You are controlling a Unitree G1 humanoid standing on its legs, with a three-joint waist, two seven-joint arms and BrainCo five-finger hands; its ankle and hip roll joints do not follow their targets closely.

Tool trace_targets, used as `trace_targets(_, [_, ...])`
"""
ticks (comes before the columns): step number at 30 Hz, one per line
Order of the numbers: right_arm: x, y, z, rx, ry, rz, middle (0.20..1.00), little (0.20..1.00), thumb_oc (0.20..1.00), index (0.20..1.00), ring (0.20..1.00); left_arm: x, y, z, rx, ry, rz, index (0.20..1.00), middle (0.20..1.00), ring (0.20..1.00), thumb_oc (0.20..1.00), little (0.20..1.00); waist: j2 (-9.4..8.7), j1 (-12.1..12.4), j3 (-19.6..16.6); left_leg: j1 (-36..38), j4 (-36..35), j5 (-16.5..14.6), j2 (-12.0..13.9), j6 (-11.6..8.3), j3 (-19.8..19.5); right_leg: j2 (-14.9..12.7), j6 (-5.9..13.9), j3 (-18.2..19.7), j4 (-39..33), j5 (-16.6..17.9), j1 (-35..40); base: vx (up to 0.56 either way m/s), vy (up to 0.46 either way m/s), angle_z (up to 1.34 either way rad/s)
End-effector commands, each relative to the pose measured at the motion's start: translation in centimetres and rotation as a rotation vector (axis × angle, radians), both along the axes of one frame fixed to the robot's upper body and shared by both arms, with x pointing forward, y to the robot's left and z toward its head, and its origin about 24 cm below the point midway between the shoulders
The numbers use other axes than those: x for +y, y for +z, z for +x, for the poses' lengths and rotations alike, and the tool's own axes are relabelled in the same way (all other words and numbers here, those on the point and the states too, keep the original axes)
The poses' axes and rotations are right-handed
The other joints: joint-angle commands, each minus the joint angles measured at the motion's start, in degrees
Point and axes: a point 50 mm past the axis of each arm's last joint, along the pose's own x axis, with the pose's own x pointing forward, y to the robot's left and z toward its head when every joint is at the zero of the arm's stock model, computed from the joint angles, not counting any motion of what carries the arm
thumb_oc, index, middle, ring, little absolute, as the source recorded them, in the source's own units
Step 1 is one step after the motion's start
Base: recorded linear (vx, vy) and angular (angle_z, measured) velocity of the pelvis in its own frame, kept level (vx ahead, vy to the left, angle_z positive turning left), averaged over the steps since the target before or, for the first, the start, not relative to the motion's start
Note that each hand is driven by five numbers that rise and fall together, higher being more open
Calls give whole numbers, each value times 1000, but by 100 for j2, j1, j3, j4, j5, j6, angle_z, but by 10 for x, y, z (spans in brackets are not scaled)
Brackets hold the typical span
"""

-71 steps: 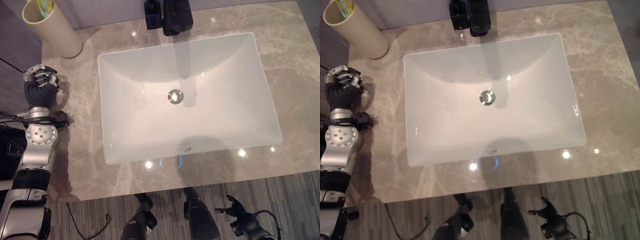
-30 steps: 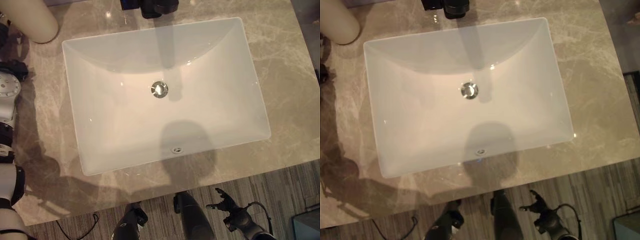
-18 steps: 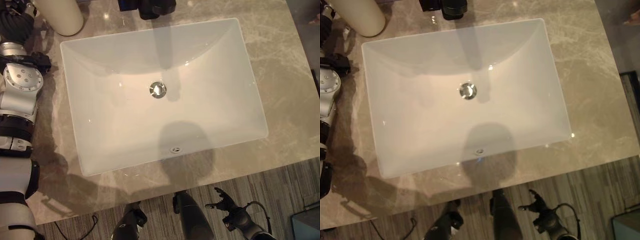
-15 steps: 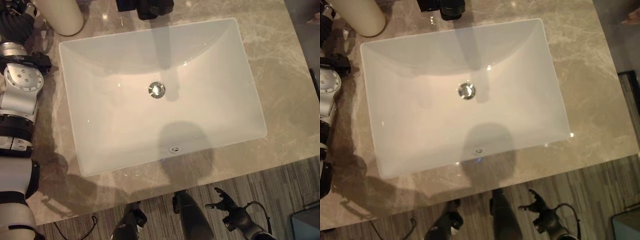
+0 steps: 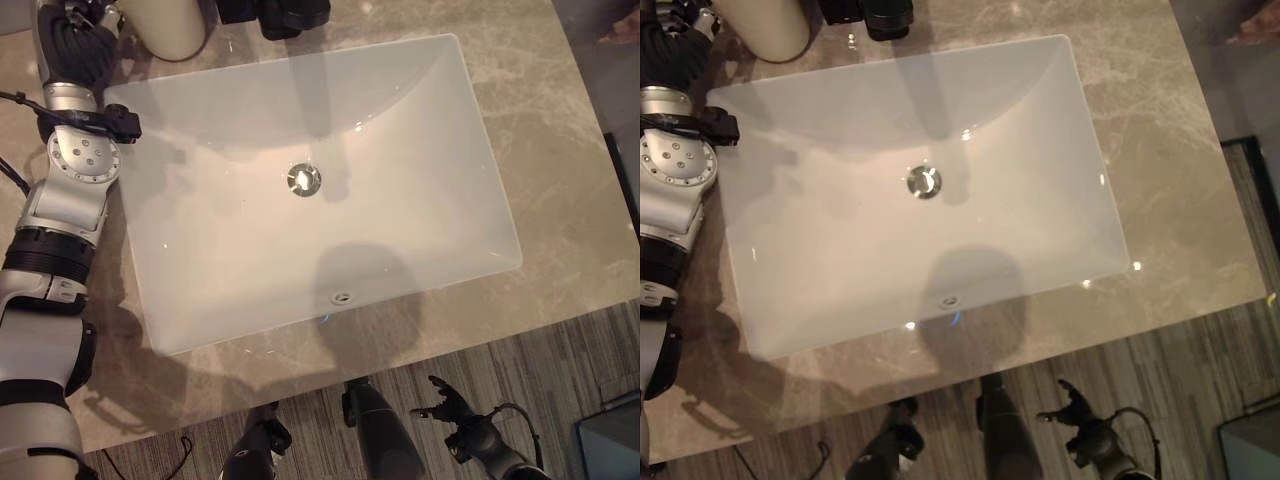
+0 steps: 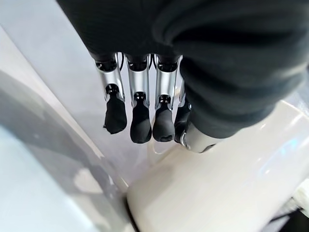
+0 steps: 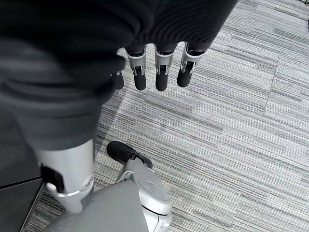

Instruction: Put brush and paste in cup on sink, flatten towel.

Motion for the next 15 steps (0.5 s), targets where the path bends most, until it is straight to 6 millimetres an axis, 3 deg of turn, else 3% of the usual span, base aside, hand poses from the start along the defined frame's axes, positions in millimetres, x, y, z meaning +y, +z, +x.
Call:
trace_targets(1, [-4,9,11,-45,26,-20,1000,1000,1000,1000,1000,-13,-11,9,34,-17,40,200,200,200,200,200,53,-130,371,404,40,34,395,-638,-411,158,411,-341,-3,129,63,-31,-47,-1])
trace_targets(6, [-4,8,9,-41,26,-23,1000,1000,1000,1000,1000,-12,-12,10,35,-1,32,200,200,200,200,200,21,-143,379,455,40,60,433,-650,-349,196,396,-329,-3,128,89,-14,-41,-7])
trace_targets(9, [-5,4,4,-16,21,-36,1000,1000,1000,1000,1000,0,-19,12,52,83,-10,200,200,200,200,200,4,-106,389,559,40,85,484,-663,-330,236,367,-375,-3,89,206,-20,-72,-8])
trace_targets(10, [-5,4,4,-16,22,-37,1000,1000,1000,1000,1000,0,-20,12,52,84,-10,536,536,536,536,536,7,-107,395,569,40,85,487,-665,-330,239,365,-376,-3,87,216,-6,-68,-4])
trace_targets(11, [-7,0,-2,12,15,-50,1000,1000,1000,1000,1000,7,-26,14,70,138,-46,1000,1000,1000,1000,1000,15,-68,375,645,40,90,503,-660,-348,258,342,-423,-3,52,308,-4,-69,-11])
trace_targets(15, [-9,-6,-10,56,12,-74,1000,1000,1000,1000,1000,22,-37,14,94,219,-105,1000,1000,1000,1000,1000,40,-7,316,797,40,94,538,-655,-396,298,288,-495,-3,-33,506,15,-67,-10])
